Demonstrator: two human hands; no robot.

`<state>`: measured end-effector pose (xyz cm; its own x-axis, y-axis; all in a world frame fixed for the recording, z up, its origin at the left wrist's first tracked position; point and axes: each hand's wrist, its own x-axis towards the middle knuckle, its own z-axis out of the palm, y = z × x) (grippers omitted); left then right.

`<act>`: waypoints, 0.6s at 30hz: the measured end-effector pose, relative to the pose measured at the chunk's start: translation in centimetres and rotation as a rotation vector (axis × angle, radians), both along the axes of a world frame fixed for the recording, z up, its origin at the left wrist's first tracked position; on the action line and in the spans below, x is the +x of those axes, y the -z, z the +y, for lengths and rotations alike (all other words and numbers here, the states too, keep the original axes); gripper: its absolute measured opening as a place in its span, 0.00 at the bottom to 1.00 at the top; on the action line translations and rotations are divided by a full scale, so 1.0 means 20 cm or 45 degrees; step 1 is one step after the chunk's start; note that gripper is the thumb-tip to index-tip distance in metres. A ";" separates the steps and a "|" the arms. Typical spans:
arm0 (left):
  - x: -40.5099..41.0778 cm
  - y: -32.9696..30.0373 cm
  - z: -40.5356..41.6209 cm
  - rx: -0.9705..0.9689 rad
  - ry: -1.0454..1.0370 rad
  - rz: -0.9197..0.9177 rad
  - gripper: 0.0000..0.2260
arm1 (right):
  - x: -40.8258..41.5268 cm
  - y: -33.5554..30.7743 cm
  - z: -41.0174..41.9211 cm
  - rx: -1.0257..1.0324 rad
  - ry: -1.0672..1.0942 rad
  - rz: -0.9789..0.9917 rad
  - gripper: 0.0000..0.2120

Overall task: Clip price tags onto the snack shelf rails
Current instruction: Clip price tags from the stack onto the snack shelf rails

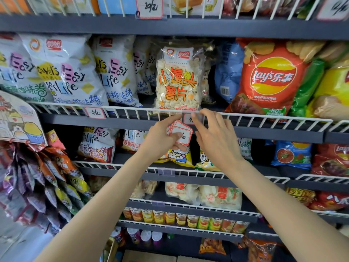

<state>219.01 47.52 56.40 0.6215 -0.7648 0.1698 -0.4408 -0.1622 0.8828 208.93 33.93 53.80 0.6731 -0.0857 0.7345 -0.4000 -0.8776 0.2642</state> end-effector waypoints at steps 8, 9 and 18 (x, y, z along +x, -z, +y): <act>0.01 0.00 0.01 -0.183 -0.053 0.220 0.10 | -0.02 0.00 0.02 0.153 -0.037 0.109 0.28; 0.00 0.00 0.01 -0.226 -0.035 0.299 0.08 | -0.03 -0.02 0.02 0.339 -0.122 0.076 0.26; -0.20 -0.01 -0.08 -0.342 0.218 0.647 0.07 | -0.24 -0.14 0.10 1.440 -0.387 -0.311 0.06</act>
